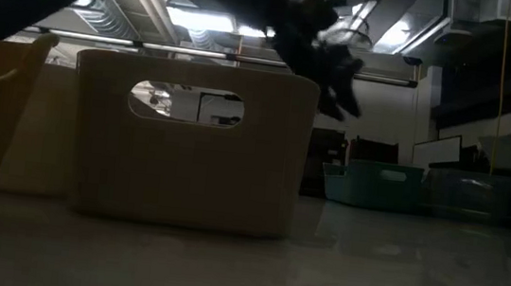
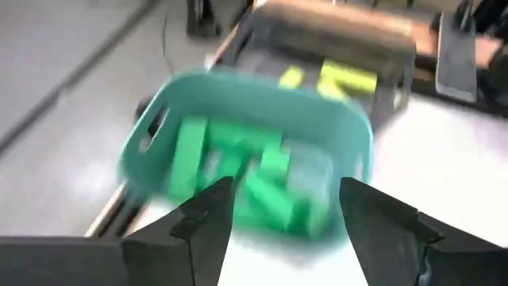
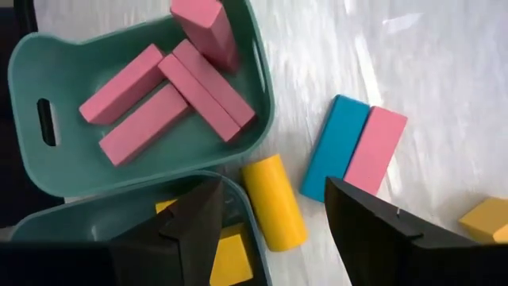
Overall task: Sort blocks
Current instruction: Put the light green block into the black bin
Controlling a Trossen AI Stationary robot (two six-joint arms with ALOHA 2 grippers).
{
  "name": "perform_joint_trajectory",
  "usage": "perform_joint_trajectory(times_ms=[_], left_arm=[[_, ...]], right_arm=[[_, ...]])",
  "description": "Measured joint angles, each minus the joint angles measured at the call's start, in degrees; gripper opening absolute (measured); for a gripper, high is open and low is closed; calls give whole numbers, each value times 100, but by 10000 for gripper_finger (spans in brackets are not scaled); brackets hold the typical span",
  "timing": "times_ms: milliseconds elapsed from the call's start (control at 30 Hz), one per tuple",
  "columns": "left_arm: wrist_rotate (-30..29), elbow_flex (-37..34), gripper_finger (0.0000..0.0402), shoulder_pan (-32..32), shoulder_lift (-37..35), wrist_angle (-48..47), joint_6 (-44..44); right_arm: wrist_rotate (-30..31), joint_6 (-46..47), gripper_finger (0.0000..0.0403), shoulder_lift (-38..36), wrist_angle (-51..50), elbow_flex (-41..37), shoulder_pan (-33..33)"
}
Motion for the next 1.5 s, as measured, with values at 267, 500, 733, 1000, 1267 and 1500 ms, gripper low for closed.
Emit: perform_joint_trajectory(times_ms=[267,500,733,1000,1267,1500], left_arm=[[-15,38,197,304,-885,-4466,978],[1,-307,194,484,-929,-6219,297],[-20,-1085,194,937,-920,-5362,-996],[-20,-1958,194,1455,-918,-4620,-1585],[-16,-2607,194,1674,-918,-4005,-1826],[0,-2724,194,1662,-918,-3735,-1821]], right_arm=[[913,-595,218,1,-358,0,-1],[1019,-630,218,0,-695,0,-308],[874,-1260,217,0,-725,0,-811],[631,-1663,217,2,-721,0,-1230],[630,-2161,217,2,-720,0,-1468],[630,-2432,217,2,-721,0,-1710]])
